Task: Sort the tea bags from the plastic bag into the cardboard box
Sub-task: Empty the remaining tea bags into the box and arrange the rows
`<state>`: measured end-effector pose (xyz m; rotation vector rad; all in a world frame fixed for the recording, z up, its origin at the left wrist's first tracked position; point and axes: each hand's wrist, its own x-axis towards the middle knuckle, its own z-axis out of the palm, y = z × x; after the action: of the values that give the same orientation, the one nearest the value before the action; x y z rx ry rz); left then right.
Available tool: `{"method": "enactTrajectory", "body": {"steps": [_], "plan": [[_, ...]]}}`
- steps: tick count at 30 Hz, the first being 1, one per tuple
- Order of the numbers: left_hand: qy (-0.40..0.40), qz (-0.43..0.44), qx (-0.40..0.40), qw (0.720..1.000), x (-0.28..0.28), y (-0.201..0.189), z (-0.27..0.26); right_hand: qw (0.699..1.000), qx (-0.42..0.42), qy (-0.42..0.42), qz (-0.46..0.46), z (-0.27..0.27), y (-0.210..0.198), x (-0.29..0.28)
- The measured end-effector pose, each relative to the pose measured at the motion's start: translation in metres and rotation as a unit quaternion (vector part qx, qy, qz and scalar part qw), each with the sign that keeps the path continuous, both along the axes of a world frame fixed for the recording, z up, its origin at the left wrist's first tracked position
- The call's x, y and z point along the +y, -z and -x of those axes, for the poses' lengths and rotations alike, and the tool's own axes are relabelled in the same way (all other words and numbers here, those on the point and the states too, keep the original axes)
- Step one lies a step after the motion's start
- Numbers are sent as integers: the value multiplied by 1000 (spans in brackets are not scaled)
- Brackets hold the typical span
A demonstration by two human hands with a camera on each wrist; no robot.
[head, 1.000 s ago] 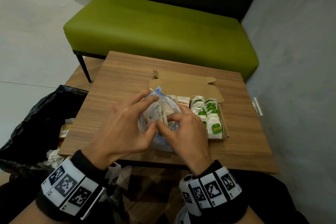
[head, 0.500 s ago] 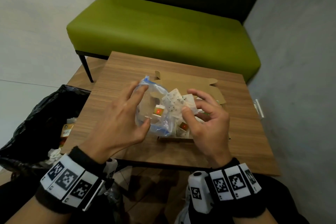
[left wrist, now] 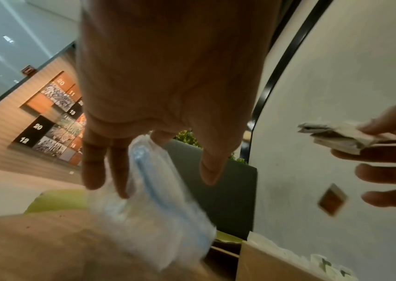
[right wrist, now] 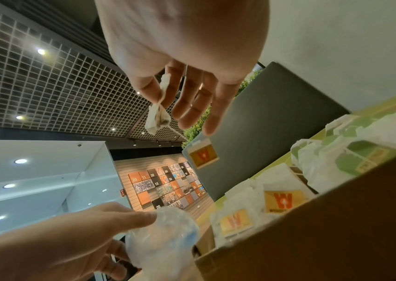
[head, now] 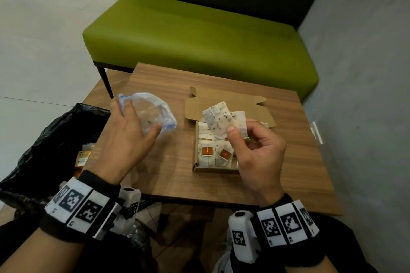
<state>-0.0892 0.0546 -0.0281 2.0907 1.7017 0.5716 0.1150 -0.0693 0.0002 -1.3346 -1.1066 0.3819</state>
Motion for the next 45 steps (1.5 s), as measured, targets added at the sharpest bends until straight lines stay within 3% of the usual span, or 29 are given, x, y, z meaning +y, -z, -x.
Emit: {"method": "enactTrajectory", "body": {"steps": [6, 9, 11, 14, 16, 19, 21, 27, 34, 37, 42, 45], "plan": [[4, 27, 56, 998, 0, 3, -2, 989, 60, -70, 116, 8, 2, 0], [-19, -2, 100, 995, 0, -3, -2, 974, 95, -103, 180, 11, 5, 2], [1, -63, 71, 995, -3, -10, -2, 964, 108, -101, 222, 12, 7, 3], [183, -194, -47, 963, -12, -24, -5, 954, 132, -89, 253, 12, 9, 5], [332, -192, -87, 919, -25, -28, -12, 951, 156, -91, 250, 10, 9, 6], [411, -160, -55, 896, -36, -18, -22, 945, 184, -114, 244, 5, 8, 5], [412, -165, -54, 895, -35, -10, -25, 945, 186, -123, 240, 2, 7, 3], [380, -80, -164, 907, -32, -2, -32, 942, 195, -116, 246, -9, 8, 1], [223, 31, -238, 945, -31, -6, -34, 953, 214, -90, 196, -22, 5, -5], [202, 47, -216, 954, -28, -5, -32, 959, 207, -89, 172, -23, 5, -6], [211, -4, -97, 973, -29, -6, -29, 963, 202, -104, 146, -20, 3, -5], [203, -51, -99, 973, -29, -10, -25, 965, 180, -121, 148, -18, 4, -5]]}}
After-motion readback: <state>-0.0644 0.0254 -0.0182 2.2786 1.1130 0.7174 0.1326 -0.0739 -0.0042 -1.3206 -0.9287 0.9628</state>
